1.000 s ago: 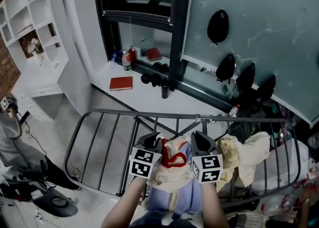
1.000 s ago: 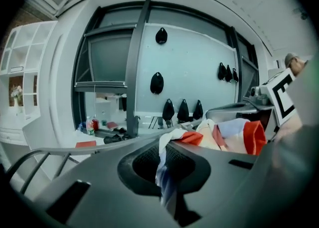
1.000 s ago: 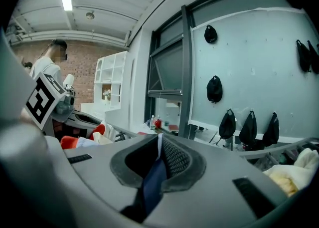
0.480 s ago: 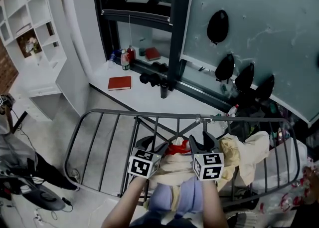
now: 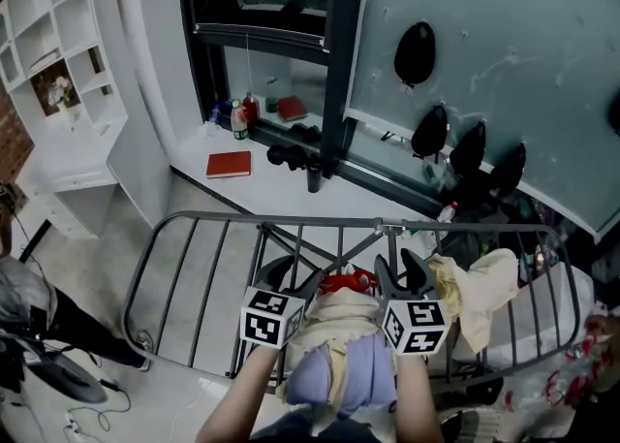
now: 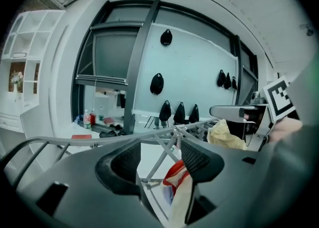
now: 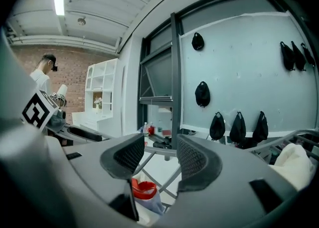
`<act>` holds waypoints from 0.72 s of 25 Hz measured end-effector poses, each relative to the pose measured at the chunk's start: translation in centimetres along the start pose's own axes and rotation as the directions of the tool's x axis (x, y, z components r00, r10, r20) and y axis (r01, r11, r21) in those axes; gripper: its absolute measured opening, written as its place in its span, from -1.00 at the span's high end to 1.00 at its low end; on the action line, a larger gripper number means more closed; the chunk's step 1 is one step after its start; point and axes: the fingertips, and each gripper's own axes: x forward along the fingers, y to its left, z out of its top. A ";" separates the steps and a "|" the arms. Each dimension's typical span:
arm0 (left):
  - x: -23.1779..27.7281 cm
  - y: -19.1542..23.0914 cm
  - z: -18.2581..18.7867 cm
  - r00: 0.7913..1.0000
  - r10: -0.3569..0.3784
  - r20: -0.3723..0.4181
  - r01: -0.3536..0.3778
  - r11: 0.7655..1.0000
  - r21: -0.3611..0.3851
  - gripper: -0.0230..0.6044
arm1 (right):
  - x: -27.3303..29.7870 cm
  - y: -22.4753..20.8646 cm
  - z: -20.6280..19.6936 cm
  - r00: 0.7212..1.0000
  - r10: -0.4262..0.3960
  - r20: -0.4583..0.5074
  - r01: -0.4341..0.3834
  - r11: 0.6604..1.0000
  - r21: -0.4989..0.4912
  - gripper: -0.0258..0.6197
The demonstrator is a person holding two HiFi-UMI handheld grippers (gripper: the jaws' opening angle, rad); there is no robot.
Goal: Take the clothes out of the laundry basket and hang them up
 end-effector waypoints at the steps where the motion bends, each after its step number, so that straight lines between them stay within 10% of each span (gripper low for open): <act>1: -0.3 -0.2 0.6 1.000 -0.002 0.025 0.002 1.000 0.001 0.11 | -0.6 0.0 0.4 1.000 0.003 0.020 -0.003 1.000 0.005 0.29; 11: -4.8 -4.3 5.3 0.968 -0.035 0.248 0.019 0.998 0.067 0.75 | -8.5 -2.0 1.8 0.983 0.000 0.184 -0.003 1.000 0.014 0.74; 18: -6.2 -7.6 5.8 0.951 -0.053 0.305 0.029 0.996 0.081 0.85 | -12.3 -4.2 1.6 0.978 -0.019 0.207 0.013 0.999 0.030 0.91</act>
